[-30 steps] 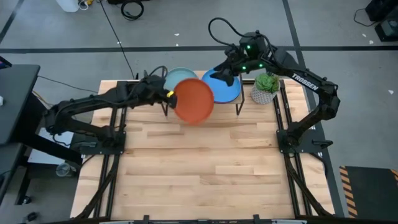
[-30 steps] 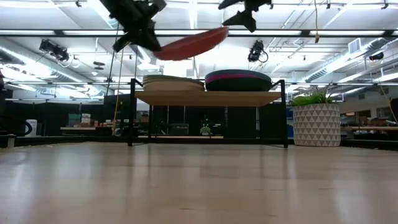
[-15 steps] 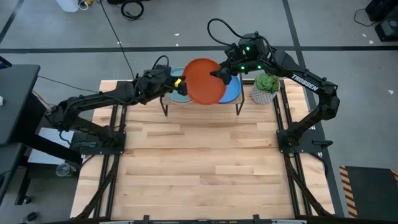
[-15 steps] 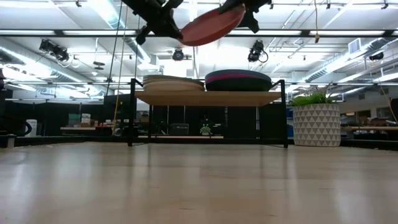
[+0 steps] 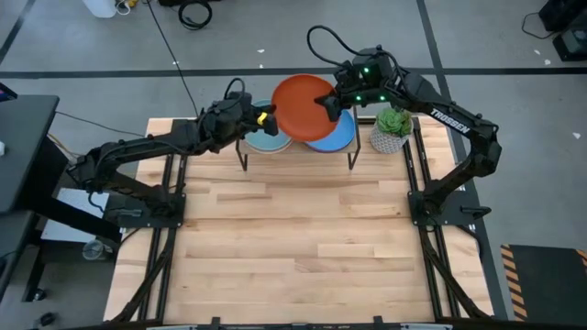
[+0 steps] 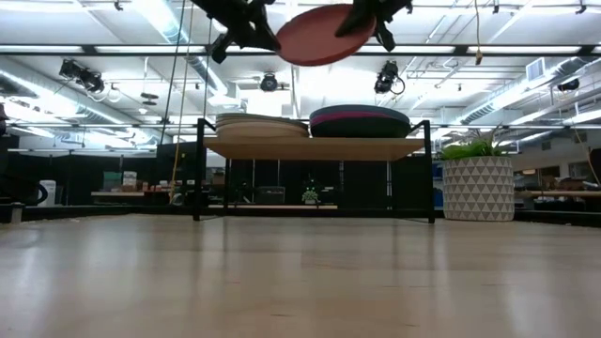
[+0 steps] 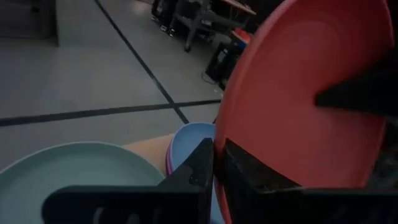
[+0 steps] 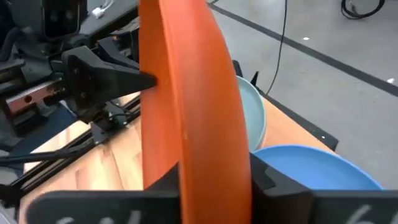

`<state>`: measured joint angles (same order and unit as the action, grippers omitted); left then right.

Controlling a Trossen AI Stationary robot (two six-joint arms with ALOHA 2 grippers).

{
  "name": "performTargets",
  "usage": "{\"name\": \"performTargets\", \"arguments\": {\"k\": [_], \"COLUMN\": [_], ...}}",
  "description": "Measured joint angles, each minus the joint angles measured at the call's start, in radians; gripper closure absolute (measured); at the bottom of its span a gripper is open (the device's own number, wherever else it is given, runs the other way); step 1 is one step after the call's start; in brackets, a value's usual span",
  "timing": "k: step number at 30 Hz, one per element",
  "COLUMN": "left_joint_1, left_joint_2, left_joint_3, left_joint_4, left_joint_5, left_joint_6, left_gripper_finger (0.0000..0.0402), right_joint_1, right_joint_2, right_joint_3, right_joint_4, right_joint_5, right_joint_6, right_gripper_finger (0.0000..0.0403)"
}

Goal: Place and stack plates onto a shelf
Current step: Stack the orange plate on top of the blue plate on the shelf

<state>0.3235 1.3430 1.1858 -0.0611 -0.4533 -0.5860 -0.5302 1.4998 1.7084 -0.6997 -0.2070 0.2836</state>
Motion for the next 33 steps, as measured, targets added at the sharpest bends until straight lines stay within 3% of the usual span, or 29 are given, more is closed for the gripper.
{"name": "performTargets", "arguments": {"k": [6,13,18,23,29,33], "left_joint_1": [0.023,0.091,0.135,0.145,0.144,0.144], "left_joint_2": [-0.012,-0.098,-0.158,-0.174,-0.174,-0.174], "left_joint_3": [0.0,0.0,0.0,0.0,0.0,0.0], "left_joint_4": [-0.003,-0.037,-0.092,-0.1,-0.102,-0.101], "left_joint_5": [0.088,0.108,0.183,0.234,0.319,0.351], "left_joint_6": [0.075,0.148,0.161,0.152,0.122,0.119], "left_gripper_finger": [0.0345,0.0229,0.0175,0.0172,0.0185,0.0188], "right_joint_1": [-0.04,-0.103,-0.155,-0.228,-0.303,-0.311], "right_joint_2": [0.0,0.0,0.001,0.004,0.004,0.004], "right_joint_3": [0.0,0.001,0.001,-0.045,-0.189,-0.283], "right_joint_4": [0.0,-0.075,-0.202,-0.2,-0.114,-0.05], "right_joint_5": [-0.034,-0.128,-0.103,-0.121,-0.287,-0.342], "right_joint_6": [-0.016,-0.003,-0.053,-0.069,-0.029,0.004], "right_gripper_finger": [0.035,0.0332,0.0336,0.0335,0.0336,0.0335]}}
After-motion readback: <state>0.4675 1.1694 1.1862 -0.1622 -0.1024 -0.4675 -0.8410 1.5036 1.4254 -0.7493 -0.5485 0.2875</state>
